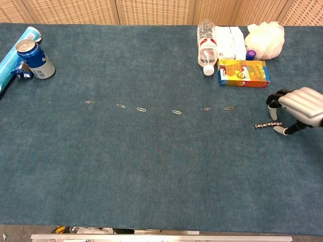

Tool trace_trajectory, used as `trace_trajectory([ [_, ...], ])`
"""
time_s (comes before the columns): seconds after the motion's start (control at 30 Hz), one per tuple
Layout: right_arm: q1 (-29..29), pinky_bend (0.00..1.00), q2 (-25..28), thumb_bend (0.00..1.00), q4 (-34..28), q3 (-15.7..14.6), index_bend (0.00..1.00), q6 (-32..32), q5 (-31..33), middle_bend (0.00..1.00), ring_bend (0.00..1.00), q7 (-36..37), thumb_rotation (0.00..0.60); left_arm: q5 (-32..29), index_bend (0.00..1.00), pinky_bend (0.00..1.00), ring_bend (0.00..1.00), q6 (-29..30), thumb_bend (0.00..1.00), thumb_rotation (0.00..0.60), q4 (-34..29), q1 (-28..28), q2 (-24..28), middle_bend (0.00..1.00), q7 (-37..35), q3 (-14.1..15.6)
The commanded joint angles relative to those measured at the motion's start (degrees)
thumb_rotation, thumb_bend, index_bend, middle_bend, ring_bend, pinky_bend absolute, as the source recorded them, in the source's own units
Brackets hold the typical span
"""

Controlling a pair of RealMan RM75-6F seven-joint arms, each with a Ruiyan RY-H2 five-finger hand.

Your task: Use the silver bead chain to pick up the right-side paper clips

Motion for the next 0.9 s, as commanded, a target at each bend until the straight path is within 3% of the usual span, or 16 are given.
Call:
trace_trajectory([
  [0.03, 0.1, 0.34, 0.0, 0.27, -0.1, 0.0, 0.53, 0.0, 0.0, 0.26, 0.18, -0.1, 0.600, 0.0, 0.35, 0.43, 0.30, 0.0, 0.12, 0.600, 0.0, 0.0, 0.1, 0.36, 0.0, 0.0],
  [0.9, 0.1, 0.34, 0.7, 0.30, -1.0, -0.2, 0.55, -0.7, 1.1, 0.26, 0.18, -1.4, 0.600, 0.0, 0.35, 0.43, 0.30, 0.0, 0.12, 0.600, -0.1, 0.1, 0.2, 0.36, -0.2, -0.1],
])
